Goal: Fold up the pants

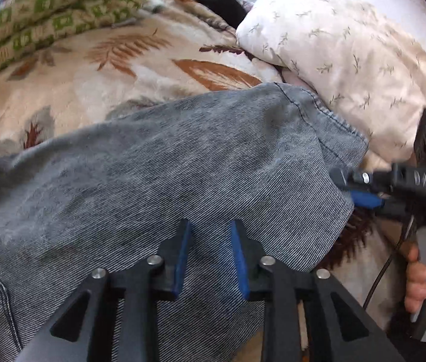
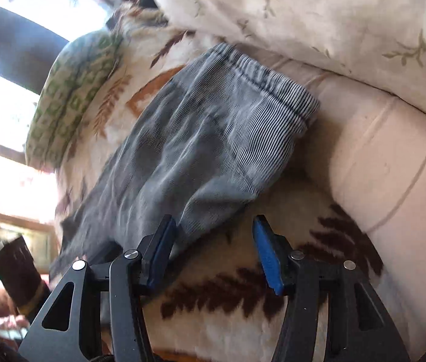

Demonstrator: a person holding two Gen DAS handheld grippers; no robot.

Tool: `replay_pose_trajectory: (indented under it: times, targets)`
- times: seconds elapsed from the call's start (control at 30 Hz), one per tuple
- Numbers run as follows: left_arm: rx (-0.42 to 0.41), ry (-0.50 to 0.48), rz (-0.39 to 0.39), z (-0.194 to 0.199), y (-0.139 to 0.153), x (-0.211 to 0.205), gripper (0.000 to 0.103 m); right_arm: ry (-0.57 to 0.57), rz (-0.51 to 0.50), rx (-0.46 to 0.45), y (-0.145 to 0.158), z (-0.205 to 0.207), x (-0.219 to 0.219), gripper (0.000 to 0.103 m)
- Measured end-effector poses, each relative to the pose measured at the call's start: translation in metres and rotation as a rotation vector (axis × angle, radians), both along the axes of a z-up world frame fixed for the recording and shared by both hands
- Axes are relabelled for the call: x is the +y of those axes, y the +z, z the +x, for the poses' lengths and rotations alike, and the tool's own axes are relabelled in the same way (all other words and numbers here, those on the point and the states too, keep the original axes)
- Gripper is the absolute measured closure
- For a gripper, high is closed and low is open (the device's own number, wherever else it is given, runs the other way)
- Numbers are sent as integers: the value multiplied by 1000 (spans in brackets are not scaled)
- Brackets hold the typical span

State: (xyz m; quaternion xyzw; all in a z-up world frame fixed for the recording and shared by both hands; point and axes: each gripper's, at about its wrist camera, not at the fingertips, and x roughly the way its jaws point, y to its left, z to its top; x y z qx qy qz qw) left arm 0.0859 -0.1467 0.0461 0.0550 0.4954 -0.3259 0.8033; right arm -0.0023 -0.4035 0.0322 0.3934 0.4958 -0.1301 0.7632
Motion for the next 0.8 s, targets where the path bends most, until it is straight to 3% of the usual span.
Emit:
replay_pose_trajectory:
  times: [0.23, 0.33, 0.43, 0.5, 0.63, 0.73, 0.8]
  targets:
    - [-1, 1, -62, 2, 21, -2, 68, -120, 21, -89, -16, -2, -19, 52]
    - [26, -19, -73, 6, 18, -19, 68, -143, 60, -110, -25, -1, -26, 67]
    - [30, -31, -19, 9, 3, -36, 68, -165, 72, -115, -33, -3, -33, 80]
    - [37, -18, -53, 8, 8, -34, 67, -158, 59, -122, -29, -4, -34, 84]
    - [38, 18, -108, 15, 18, -30, 67, -145, 5, -151, -15, -4, -31, 81]
    - [77, 30, -54, 24, 5, -38, 67, -134, -2, -157, -21, 1, -32, 75]
    - [57, 16, -34, 23, 3, -40, 67, -128, 4, -160, -24, 3, -33, 79]
